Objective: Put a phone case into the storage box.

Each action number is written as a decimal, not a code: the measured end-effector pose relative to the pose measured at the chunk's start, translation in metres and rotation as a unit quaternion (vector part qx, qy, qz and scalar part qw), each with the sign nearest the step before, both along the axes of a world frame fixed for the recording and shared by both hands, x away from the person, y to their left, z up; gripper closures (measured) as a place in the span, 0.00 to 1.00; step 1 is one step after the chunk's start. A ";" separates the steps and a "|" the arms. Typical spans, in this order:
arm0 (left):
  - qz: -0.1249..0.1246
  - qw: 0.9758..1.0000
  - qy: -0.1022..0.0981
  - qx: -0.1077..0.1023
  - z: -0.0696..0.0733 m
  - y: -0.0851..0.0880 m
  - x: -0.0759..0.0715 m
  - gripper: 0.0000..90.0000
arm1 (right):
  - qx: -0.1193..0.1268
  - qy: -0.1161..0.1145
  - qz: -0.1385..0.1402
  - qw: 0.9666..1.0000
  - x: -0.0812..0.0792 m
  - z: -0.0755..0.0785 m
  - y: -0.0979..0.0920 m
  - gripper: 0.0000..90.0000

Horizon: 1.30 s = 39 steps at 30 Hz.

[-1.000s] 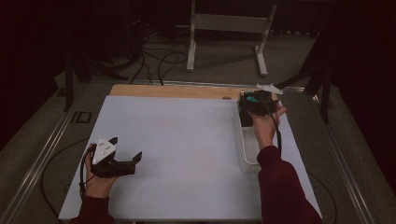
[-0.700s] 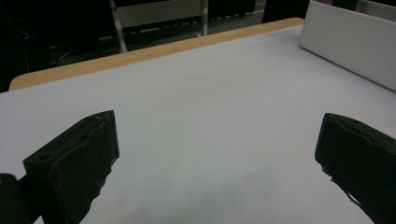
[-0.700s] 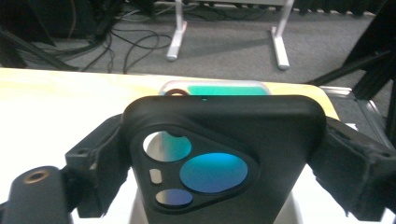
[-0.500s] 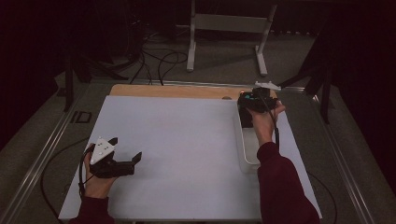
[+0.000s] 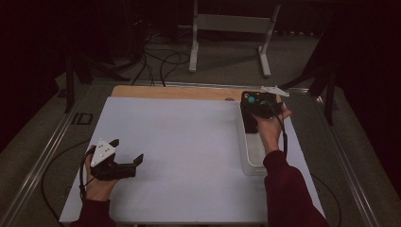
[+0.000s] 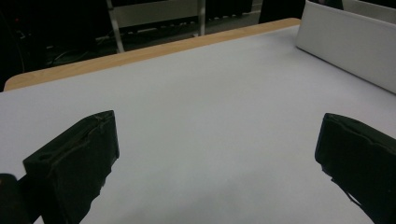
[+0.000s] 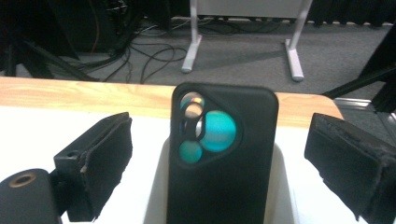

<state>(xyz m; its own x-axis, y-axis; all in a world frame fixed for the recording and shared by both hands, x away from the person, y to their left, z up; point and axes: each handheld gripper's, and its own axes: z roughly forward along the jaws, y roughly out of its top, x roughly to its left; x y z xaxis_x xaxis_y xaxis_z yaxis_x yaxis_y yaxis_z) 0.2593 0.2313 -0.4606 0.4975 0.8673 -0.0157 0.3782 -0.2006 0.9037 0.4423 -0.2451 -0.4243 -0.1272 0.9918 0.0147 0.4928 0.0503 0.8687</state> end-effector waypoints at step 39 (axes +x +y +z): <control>-0.013 0.999 -0.031 -0.013 -0.008 0.011 -0.013 0.00 | 0.030 -0.106 0.183 0.977 -0.190 -0.051 -0.018 0.10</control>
<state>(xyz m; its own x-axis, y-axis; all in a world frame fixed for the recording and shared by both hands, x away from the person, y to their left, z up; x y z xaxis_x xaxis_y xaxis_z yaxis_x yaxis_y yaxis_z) 0.2459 0.2418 -0.4690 0.5204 0.8539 -0.0065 0.3162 -0.1856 0.9304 0.2524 -0.2632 -0.4757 -0.4803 0.8771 0.0070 0.2598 0.1346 0.9562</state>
